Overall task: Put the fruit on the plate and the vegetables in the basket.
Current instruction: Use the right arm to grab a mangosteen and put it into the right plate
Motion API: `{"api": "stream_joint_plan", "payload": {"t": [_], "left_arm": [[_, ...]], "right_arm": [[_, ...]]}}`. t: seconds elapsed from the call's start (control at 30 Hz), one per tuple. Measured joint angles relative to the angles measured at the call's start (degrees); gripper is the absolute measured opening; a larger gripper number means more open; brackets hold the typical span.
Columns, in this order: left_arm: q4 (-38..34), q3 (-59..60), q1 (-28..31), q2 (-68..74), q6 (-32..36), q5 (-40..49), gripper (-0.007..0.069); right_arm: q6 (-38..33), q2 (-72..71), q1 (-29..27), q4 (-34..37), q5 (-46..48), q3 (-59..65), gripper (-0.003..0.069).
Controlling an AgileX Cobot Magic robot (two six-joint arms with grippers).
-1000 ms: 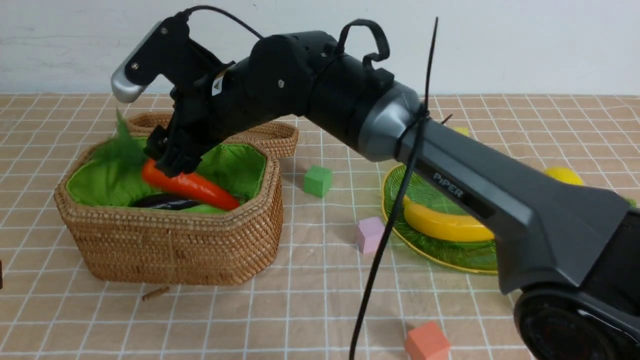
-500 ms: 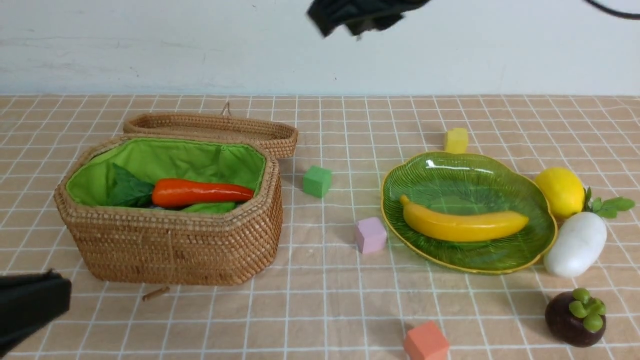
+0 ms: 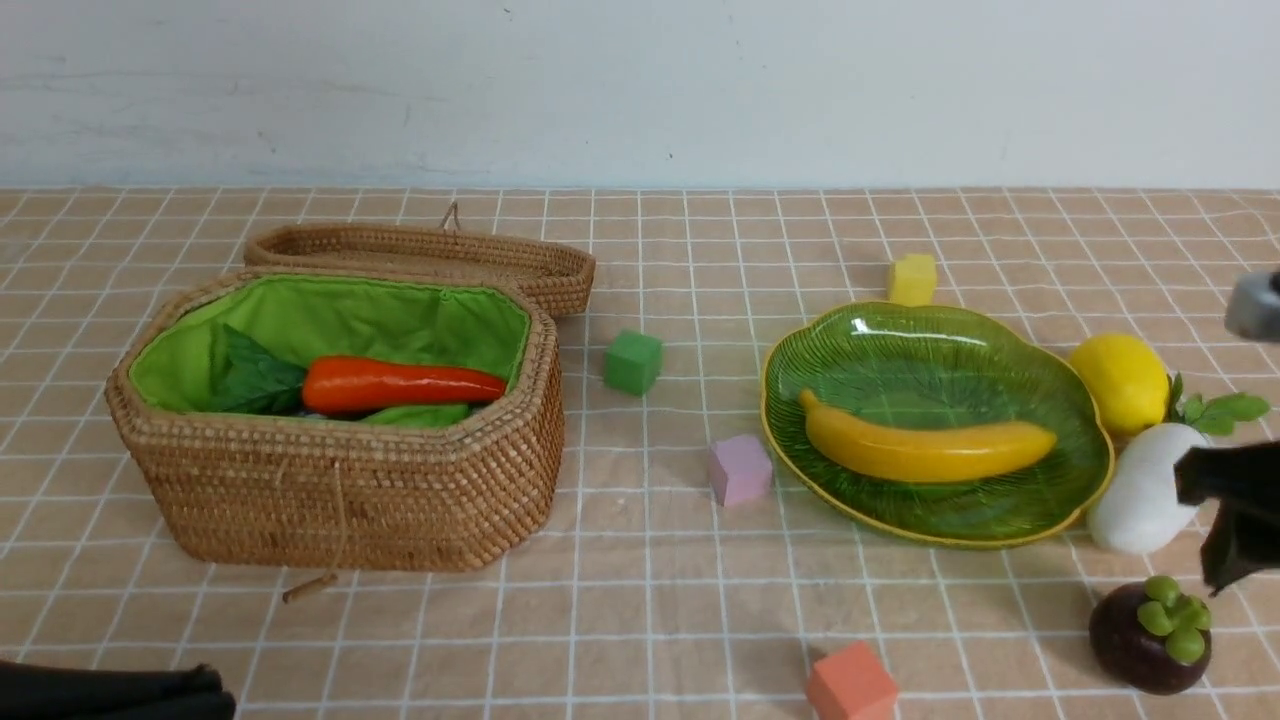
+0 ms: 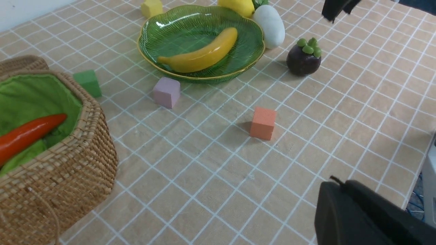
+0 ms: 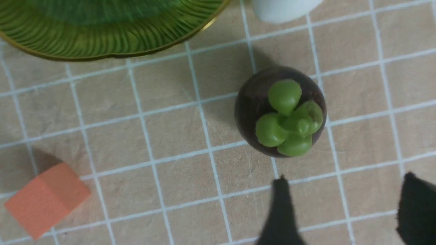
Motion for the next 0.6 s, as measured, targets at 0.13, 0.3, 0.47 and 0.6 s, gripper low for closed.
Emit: {"api": "stream_joint_plan", "payload": {"t": [0.13,0.3,0.47,0.6], "left_arm": [[-0.1,0.0,0.0,0.0,0.0,0.1,-0.0013],[-0.1,0.0,0.0,0.0,0.2,0.6,-0.0013],[-0.1,0.0,0.0,0.0,0.2,0.8,-0.0011],[-0.1,0.0,0.0,0.0,0.2,0.9,-0.0009]], "right_arm": [[-5.4,4.5,-2.4,5.5,-7.9,2.4,0.0671],[-8.2,11.5,-2.5,8.1,-15.1,2.4,0.0668],[-8.8,18.2,-2.5,7.3,-19.1,2.4,0.065],[-10.2,20.7,-2.5,6.7,-20.2,2.3,0.0608]]}}
